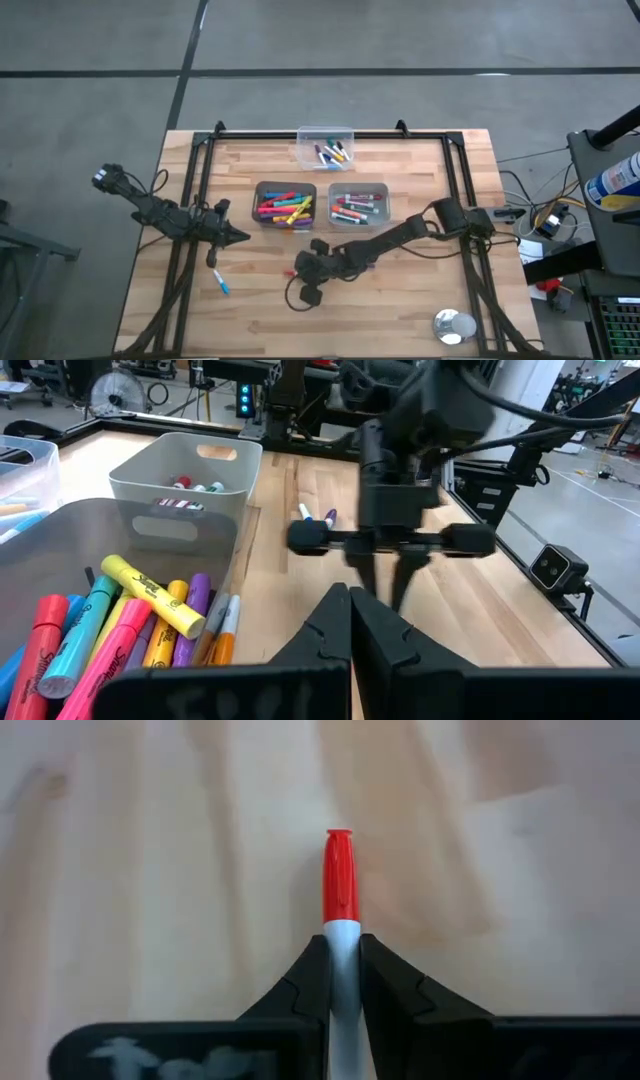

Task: Pick & Place Markers
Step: Put the small red highlighter pen into the transparent bin

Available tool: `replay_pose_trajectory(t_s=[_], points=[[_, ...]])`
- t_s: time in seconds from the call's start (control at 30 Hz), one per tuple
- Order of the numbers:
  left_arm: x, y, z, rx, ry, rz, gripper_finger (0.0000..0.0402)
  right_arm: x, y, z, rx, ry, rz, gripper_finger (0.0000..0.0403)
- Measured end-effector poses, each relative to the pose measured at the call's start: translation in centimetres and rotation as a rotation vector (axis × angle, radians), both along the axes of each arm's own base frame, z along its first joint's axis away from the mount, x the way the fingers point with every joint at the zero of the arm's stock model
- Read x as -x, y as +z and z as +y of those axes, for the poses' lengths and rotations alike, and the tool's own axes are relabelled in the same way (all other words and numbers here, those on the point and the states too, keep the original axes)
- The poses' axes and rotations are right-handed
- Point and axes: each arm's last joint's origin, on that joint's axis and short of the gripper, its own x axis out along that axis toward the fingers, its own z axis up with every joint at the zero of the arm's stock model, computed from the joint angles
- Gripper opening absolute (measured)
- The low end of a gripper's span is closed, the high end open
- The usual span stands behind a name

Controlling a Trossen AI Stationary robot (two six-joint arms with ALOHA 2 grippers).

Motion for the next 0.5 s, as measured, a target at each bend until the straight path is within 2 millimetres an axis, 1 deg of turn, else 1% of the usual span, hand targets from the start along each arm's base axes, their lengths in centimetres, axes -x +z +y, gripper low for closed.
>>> replay_pose_trajectory(t_s=[0.13, 0.23, 0.33, 0.5], points=[[0.0, 0.0, 0.0, -0.001, 0.000, 0.000, 0.0000, -0.6, 1.3, 0.7, -0.004, 0.038, -0.002, 0.0031], [0.0, 0.0, 0.0, -0.001, 0.000, 0.000, 0.0000, -1.2, 3.7, 0.8, 0.026, 0.045, -0.002, 0.0030], [0.0, 0.0, 0.0, -0.001, 0.000, 0.000, 0.0000, -1.6, 6.3, 0.2, 0.106, 0.028, 0.027, 0.0030], [0.0, 0.0, 0.0, 0.003, 0.001, 0.000, 0.0000, -1.6, 9.6, -1.4, 0.316, -0.036, 0.138, 0.0030]])
